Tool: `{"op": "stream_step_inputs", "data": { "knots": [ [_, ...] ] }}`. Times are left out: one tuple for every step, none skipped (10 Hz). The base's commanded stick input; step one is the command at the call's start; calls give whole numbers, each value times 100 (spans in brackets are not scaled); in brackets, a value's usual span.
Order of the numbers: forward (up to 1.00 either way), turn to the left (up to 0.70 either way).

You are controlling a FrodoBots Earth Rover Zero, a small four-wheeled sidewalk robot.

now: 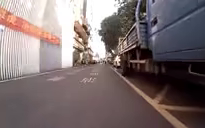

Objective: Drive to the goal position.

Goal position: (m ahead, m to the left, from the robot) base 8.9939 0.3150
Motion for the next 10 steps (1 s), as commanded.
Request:
{"op": "stream_step_inputs", "data": {
  "knots": [
    [45,0],
    [45,0],
    [45,0],
    [45,0],
    [45,0],
    [45,0],
    [45,0],
    [45,0],
    [45,0],
    [45,0]
  ]
}}
